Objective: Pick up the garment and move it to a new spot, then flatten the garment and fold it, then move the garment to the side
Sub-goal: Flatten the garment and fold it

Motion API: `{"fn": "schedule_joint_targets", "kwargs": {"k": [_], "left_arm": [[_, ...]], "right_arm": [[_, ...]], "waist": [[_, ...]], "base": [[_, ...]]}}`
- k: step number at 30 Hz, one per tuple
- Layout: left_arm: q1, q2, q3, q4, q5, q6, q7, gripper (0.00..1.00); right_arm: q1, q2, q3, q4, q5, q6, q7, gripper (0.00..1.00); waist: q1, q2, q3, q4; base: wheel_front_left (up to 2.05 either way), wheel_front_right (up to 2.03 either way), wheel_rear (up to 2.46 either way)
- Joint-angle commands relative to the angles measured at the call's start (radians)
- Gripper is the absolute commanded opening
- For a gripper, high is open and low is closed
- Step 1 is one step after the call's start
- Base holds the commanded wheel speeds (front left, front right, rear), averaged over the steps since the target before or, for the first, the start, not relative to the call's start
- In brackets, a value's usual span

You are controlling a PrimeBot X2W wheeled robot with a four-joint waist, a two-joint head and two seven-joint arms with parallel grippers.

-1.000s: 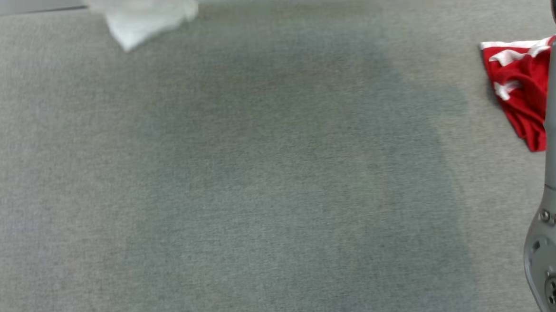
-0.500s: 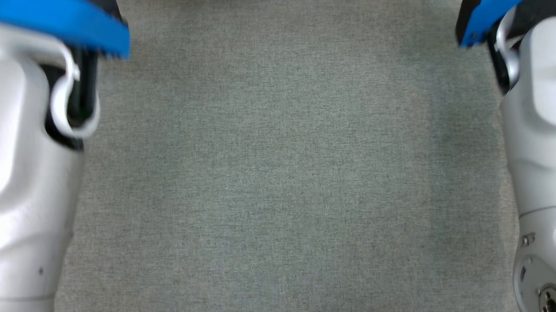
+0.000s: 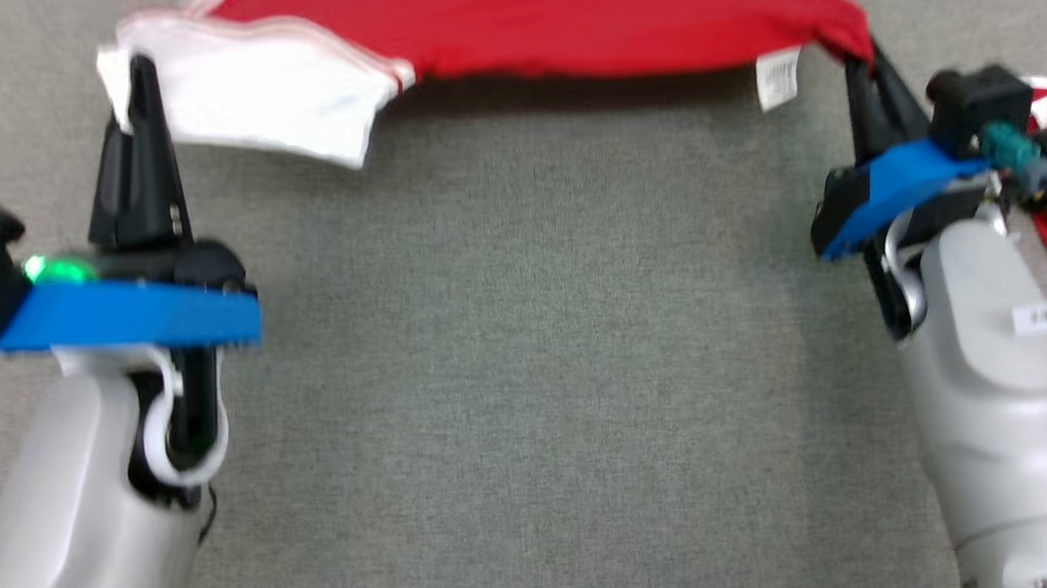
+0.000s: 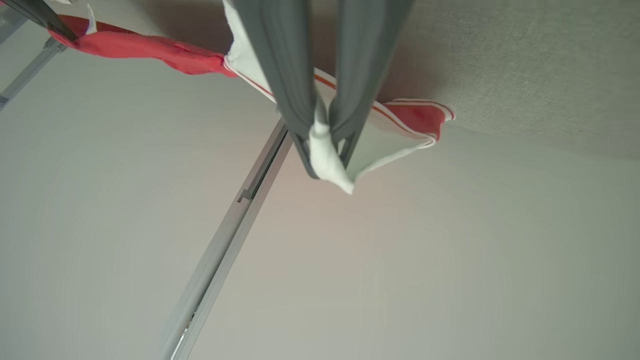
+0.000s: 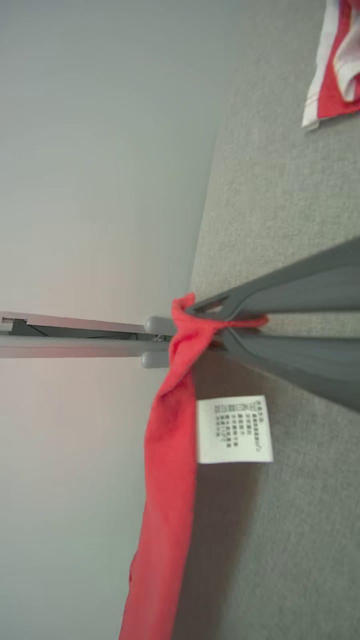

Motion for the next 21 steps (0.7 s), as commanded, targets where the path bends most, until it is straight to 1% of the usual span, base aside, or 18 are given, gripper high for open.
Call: {"fn": "schedule_joint_targets", "kwargs": {"k": [1,6,10,15,19,21], "left_arm": [[0.048,0.009,0.01,-0.029,0.001,0.011,-0.007,0.0],[0.241,0.028,0.016,-0.163,0.001,0.054,-0.011,0.0],[0.404,0.05,0.016,-0.279,-0.013,0.092,0.009,0.0],[0.611,0.1,0.025,-0.455,-0.016,0.162,0.055,0.0],[0.748,0.137,0.039,-0.571,-0.011,0.22,0.09,0.0],[0.795,0.14,0.033,-0.607,-0.024,0.234,0.104,0.0]], "right_arm": [[0.046,-0.003,0.011,-0.025,0.024,0.0,-0.006,0.0],[0.227,-0.003,0.056,-0.158,0.092,0.0,-0.007,0.0],[0.394,-0.003,0.073,-0.313,0.128,0.0,0.026,0.0],[0.624,-0.003,0.082,-0.597,0.17,0.0,0.148,0.0],[0.804,-0.003,0.081,-0.822,0.182,0.0,0.274,0.0],[0.873,-0.002,0.084,-0.895,0.2,0.0,0.324,0.0]], "waist": [[0.0001,0.0,-0.042,-0.022],[0.0001,0.0,-0.152,-0.029],[0.0001,0.0,-0.246,-0.035],[0.0001,0.0,-0.33,-0.047],[0.0001,0.0,-0.352,-0.049],[0.0001,0.0,-0.354,-0.049]], "base": [[0.0,0.0,0.0],[0.0,0.0,0.0],[0.0,0.0,0.0],[0.0,0.0,0.0],[0.0,0.0,0.0],[0.0,0.0,0.0]]}}
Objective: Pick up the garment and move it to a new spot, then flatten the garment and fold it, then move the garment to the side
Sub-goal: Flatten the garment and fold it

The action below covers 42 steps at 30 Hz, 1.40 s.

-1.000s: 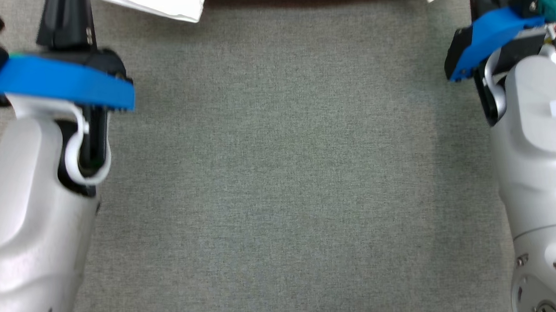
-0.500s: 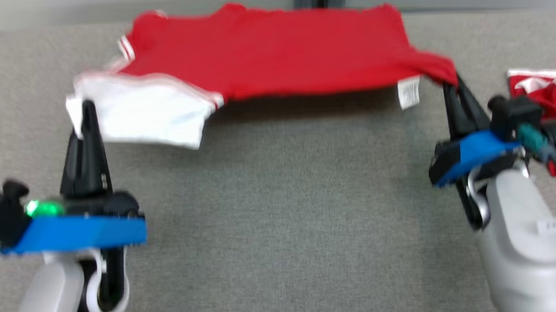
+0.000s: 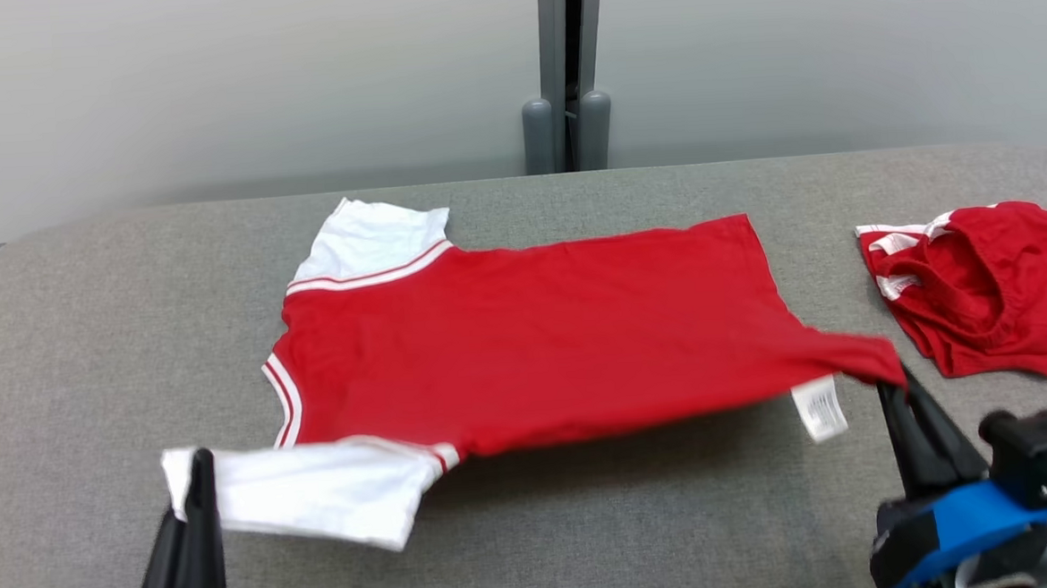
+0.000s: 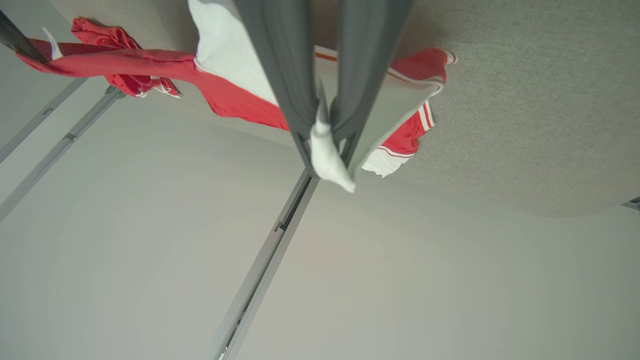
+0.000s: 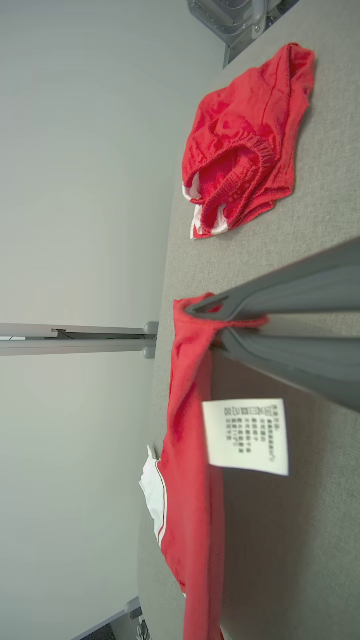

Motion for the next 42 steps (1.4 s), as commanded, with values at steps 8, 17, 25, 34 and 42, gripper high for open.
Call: {"fn": "schedule_joint_targets", "kwargs": {"k": [8,17,25,34,42], "left_arm": [[0.063,0.009,-0.058,0.027,-0.02,-0.001,0.058,0.0],[0.011,-0.014,-0.097,0.128,-0.029,-0.027,0.076,0.0],[-0.137,-0.031,-0.124,0.278,-0.028,-0.081,0.105,0.0],[-0.419,-0.144,-0.138,0.545,0.001,-0.136,0.032,0.0],[-0.556,-0.182,-0.134,0.738,0.03,-0.162,-0.039,0.0]], "right_arm": [[0.119,-0.001,0.02,-0.032,-0.004,0.0,0.115,0.0],[0.112,-0.001,0.036,0.035,-0.001,0.0,0.158,0.0],[0.053,-0.001,0.027,0.095,-0.012,0.0,0.211,0.0],[-0.083,-0.002,-0.032,0.172,0.006,0.0,0.208,0.0],[-0.214,-0.002,-0.013,0.261,-0.006,0.0,0.165,0.0]], "waist": [[0.0004,0.0,0.01,0.002],[0.0004,0.0,0.023,0.007],[0.0004,0.0,0.043,0.019],[0.0004,0.0,0.102,0.017],[0.0004,0.0,0.147,0.001]], "base": [[0.0,0.0,0.0],[0.0,0.0,0.0],[0.0,0.0,0.0],[0.0,0.0,0.0],[0.0,0.0,0.0]]}}
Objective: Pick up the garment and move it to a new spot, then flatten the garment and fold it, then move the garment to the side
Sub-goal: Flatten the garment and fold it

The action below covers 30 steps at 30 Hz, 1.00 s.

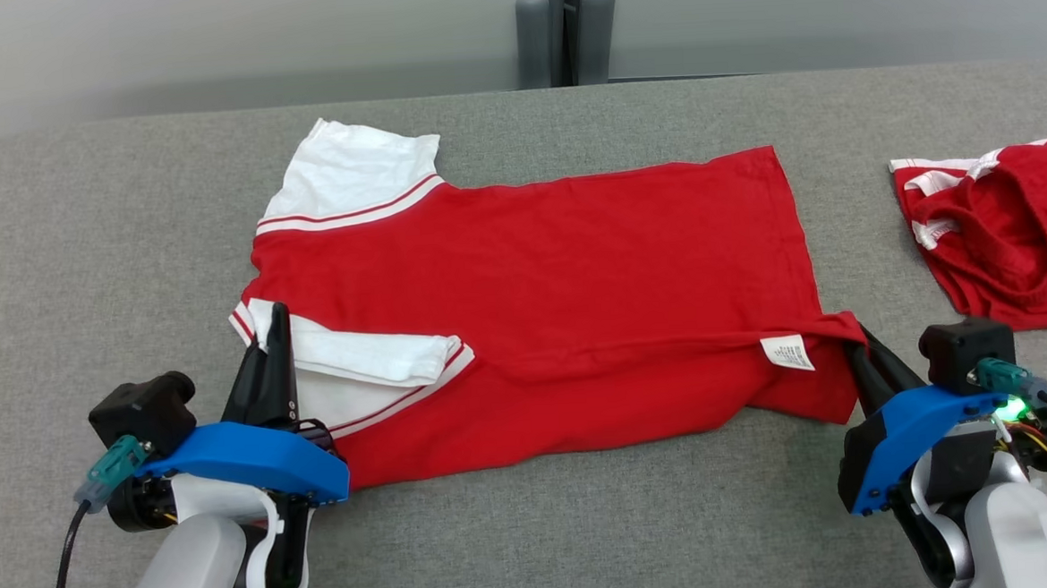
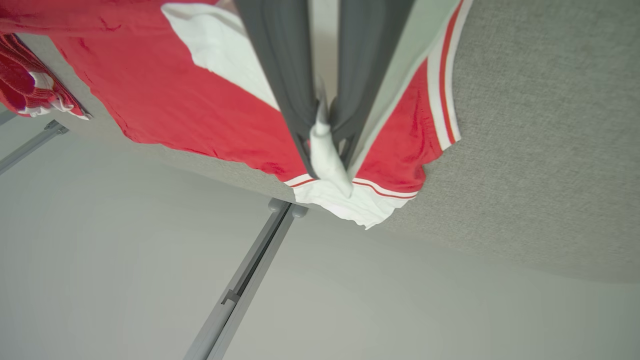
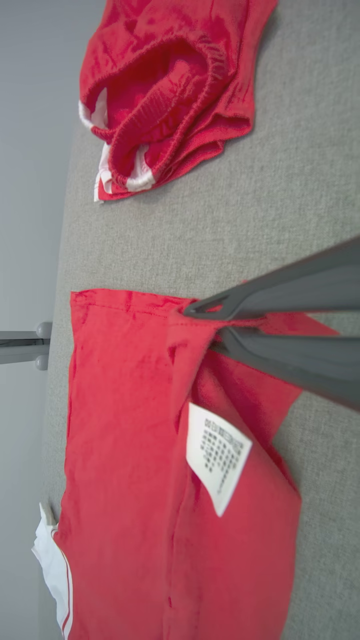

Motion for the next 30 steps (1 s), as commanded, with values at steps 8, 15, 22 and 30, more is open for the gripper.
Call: {"fn": "schedule_joint_targets", "kwargs": {"k": [8,15,22,30], "left_arm": [[-0.047,-0.01,0.019,0.087,0.004,0.003,-0.033,0.0],[-0.07,-0.021,0.004,0.127,0.023,-0.016,-0.05,1.0],[-0.068,-0.029,0.01,0.14,0.04,-0.014,-0.07,1.0],[0.064,0.014,0.046,0.046,0.031,0.015,-0.077,1.0]], "right_arm": [[-0.072,-0.002,0.036,0.098,-0.005,0.0,-0.038,0.27],[-0.094,-0.002,0.007,0.147,-0.015,0.0,-0.109,1.0],[-0.072,-0.002,-0.034,0.126,-0.011,0.0,-0.188,1.0],[0.02,-0.002,-0.029,0.047,-0.001,0.0,-0.198,1.0]], "waist": [[-0.0002,-0.0001,0.007,-0.001],[-0.0002,-0.0001,0.003,-0.002],[-0.0002,-0.0001,-0.01,-0.009],[-0.0002,-0.0001,-0.035,-0.01]], "base": [[0.0,0.0,0.0],[0.0,0.0,0.0],[0.0,0.0,0.0],[0.0,0.0,0.0]]}}
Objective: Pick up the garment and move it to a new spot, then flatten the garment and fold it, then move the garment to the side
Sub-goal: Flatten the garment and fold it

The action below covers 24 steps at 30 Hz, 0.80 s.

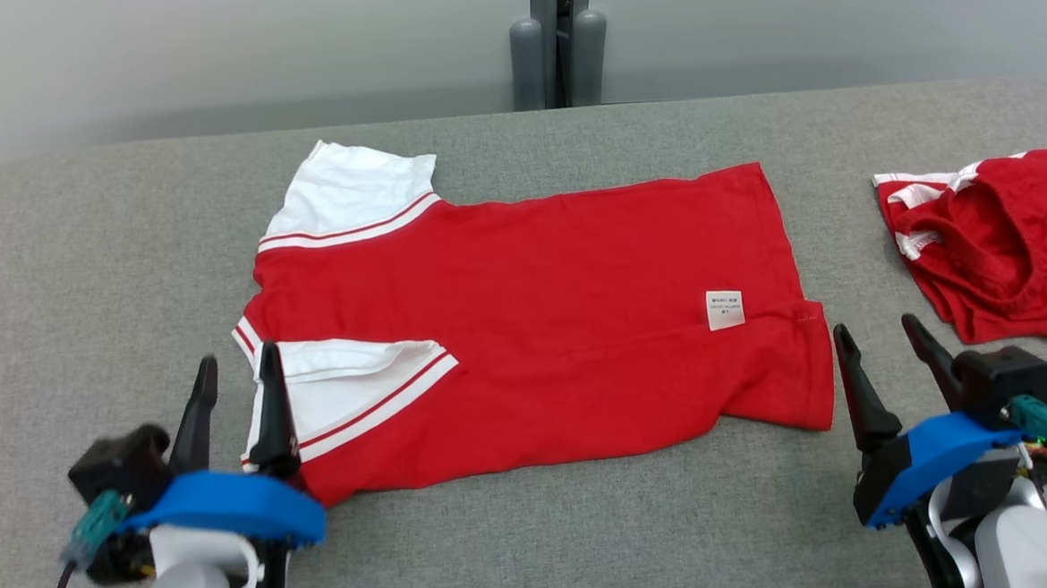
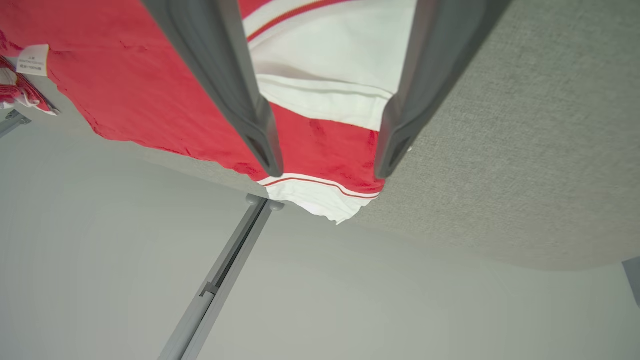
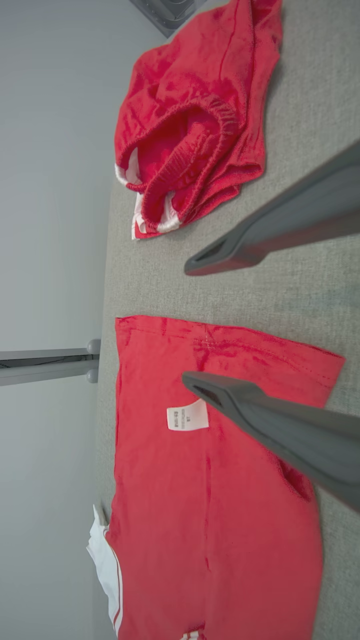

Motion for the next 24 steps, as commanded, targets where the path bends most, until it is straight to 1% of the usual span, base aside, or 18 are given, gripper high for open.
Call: {"fn": "schedule_joint_targets", "kwargs": {"k": [1,8,10,13,15,17,24], "left_arm": [[0.042,0.015,0.012,-0.02,-0.011,0.015,0.006,1.0],[0.223,0.064,0.022,-0.133,-0.091,0.088,0.172,1.0],[0.255,0.066,0.028,-0.162,-0.124,0.097,0.214,1.0],[0.284,0.066,0.032,-0.194,-0.169,0.102,0.271,1.0],[0.295,0.055,0.043,-0.2,-0.206,0.107,0.301,1.0],[0.293,0.053,0.051,-0.2,-0.22,0.112,0.308,1.0],[0.258,0.016,0.069,-0.171,-0.266,0.087,0.298,1.0]], "right_arm": [[0.024,-0.002,0.003,-0.014,0.002,0.0,-0.002,1.0],[0.089,-0.002,0.031,-0.069,0.022,0.0,0.02,1.0],[0.098,-0.002,0.035,-0.078,0.025,0.0,0.025,1.0],[0.098,-0.002,0.042,-0.09,0.031,0.0,0.032,1.0],[0.094,-0.002,0.045,-0.092,0.031,0.0,0.033,1.0],[0.089,-0.002,0.048,-0.09,0.031,0.0,0.035,1.0],[0.073,-0.002,0.045,-0.065,0.034,0.0,0.041,1.0]], "waist": [[0.0,0.0,-0.006,0.0],[0.0,0.0,-0.019,0.004],[0.0,0.0,-0.017,0.005],[0.0,0.0,-0.008,0.003],[0.0,0.0,0.001,0.002],[0.0,0.0,0.009,0.001],[0.0,0.0,0.026,-0.001]], "base": [[0.0,0.0,0.0],[0.0,0.0,0.0],[0.0,0.0,0.0],[0.0,0.0,0.0],[0.0,0.0,0.0],[0.0,0.0,0.0],[0.0,0.0,0.0]]}}
